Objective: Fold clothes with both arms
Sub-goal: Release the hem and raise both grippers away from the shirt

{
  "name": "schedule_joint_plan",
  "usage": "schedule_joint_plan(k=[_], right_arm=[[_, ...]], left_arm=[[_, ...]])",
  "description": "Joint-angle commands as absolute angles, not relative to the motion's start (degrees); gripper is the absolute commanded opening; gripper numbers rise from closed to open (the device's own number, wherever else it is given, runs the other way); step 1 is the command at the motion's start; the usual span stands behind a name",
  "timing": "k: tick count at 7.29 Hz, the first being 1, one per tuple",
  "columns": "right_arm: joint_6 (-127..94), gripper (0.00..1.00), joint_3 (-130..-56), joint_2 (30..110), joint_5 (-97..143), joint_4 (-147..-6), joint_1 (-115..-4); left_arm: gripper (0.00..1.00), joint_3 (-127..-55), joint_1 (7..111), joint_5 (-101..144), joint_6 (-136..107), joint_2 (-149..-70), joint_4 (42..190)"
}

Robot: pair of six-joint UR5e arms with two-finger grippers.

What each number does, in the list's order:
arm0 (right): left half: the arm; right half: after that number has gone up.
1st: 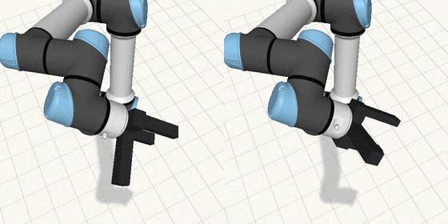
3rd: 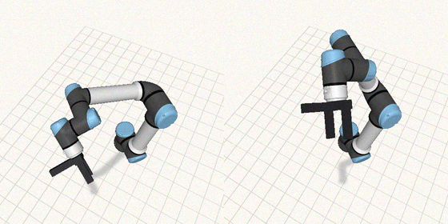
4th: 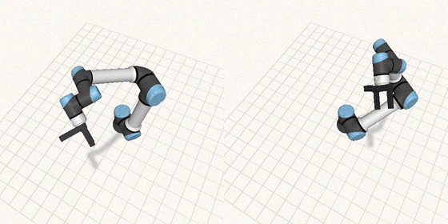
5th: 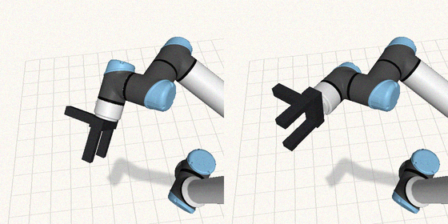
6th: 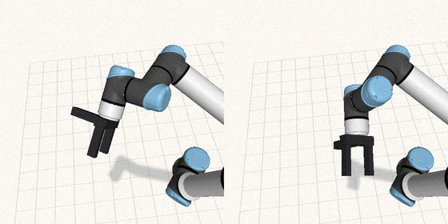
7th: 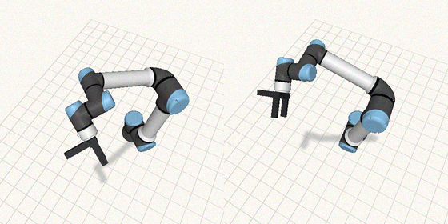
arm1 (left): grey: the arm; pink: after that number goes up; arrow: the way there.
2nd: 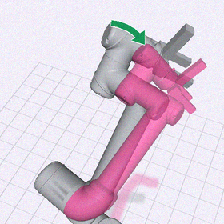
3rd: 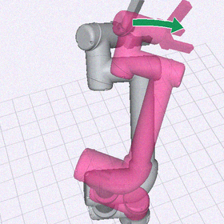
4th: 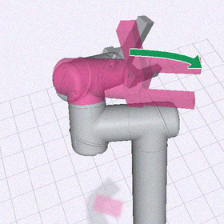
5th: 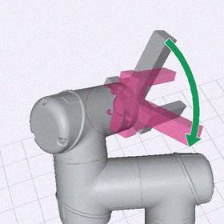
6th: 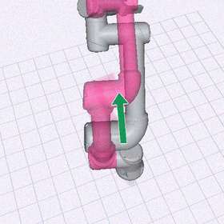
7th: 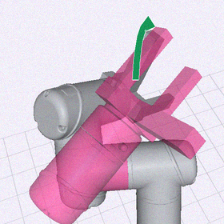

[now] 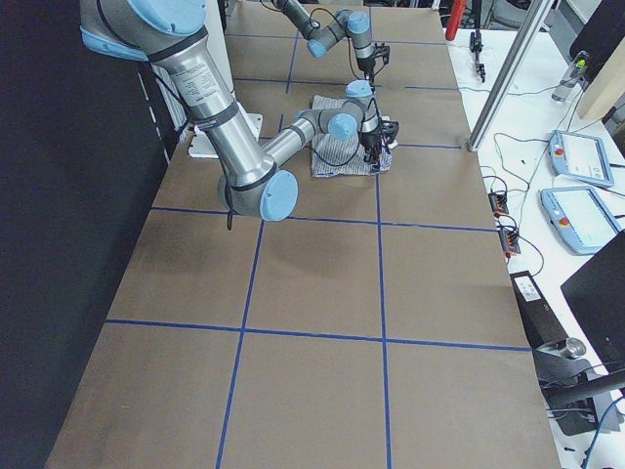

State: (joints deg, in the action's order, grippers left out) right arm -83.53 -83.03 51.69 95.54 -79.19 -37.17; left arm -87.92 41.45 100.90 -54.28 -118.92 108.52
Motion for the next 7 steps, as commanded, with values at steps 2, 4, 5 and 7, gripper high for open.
schedule_joint_plan(k=[2,4,5,7], right_arm=[[-81.0,1.00,-83.0,51.7,95.2,-78.9,-37.6],[-69.5,1.00,-83.6,52.0,101.8,-78.7,-42.1],[-63.1,1.00,-83.6,53.2,107.0,-77.0,-44.9],[-60.0,1.00,-83.7,57.9,108.4,-68.9,-45.7]], left_arm=[[1.00,-88.9,41.1,101.0,-54.2,-118.4,110.6],[1.00,-96.6,40.8,101.8,-52.8,-115.9,110.3],[1.00,-99.3,40.6,104.6,-53.0,-113.3,111.0],[1.00,-108.7,35.0,104.5,-55.4,-104.7,111.0]])
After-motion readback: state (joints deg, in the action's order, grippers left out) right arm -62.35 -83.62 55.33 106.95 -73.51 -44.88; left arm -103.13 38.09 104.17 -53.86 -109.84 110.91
